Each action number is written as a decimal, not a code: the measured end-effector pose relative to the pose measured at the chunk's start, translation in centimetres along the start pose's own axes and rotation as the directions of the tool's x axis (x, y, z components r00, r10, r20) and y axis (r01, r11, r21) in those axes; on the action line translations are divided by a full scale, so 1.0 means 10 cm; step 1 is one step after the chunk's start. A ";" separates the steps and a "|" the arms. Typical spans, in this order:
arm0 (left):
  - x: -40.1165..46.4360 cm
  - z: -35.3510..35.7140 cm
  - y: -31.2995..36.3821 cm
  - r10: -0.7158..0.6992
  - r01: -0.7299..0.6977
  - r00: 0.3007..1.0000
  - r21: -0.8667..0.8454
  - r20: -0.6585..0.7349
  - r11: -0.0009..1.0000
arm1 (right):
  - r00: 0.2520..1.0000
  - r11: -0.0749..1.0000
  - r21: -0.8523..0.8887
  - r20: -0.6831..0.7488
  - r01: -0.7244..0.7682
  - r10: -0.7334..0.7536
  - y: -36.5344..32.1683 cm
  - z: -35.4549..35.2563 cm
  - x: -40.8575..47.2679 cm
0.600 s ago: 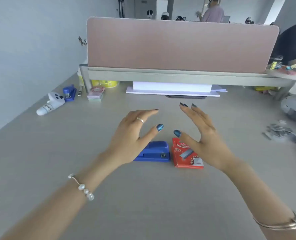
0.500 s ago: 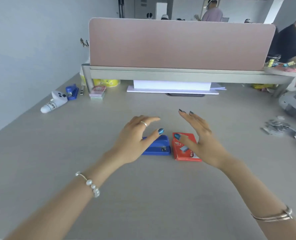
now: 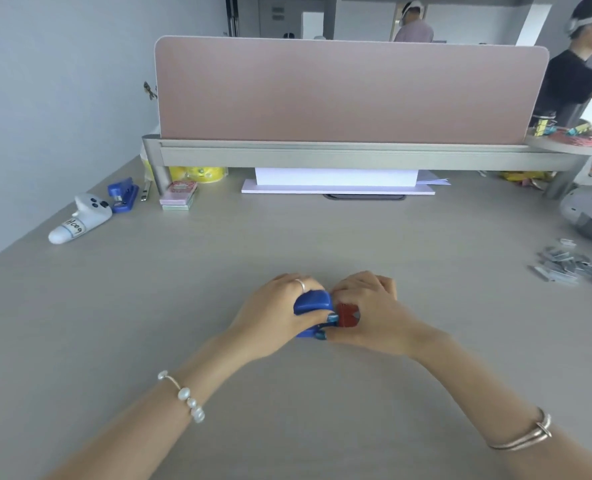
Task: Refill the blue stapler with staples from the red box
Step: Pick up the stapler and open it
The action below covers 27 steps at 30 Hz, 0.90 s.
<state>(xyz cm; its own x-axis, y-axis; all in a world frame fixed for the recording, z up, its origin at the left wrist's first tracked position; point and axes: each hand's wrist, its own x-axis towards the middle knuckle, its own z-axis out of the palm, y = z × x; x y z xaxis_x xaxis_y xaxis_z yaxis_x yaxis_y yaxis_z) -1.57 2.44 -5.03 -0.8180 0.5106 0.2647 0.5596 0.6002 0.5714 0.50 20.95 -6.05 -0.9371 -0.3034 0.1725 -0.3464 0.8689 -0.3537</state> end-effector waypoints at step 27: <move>-0.20 -0.89 -0.53 -0.084 -0.054 0.983 -0.695 -0.163 0.717 | 0.998 0.992 0.126 -0.057 0.031 -0.024 -0.01 0.00 -0.06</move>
<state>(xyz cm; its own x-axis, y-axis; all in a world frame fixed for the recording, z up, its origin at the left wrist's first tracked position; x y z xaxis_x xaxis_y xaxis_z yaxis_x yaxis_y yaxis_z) -4.05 -7.25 -1.64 -0.8730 0.3509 0.3386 0.3528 -0.0251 0.9354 1.07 21.04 -6.10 -0.9246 -0.3012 0.2331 -0.3778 0.8028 -0.4612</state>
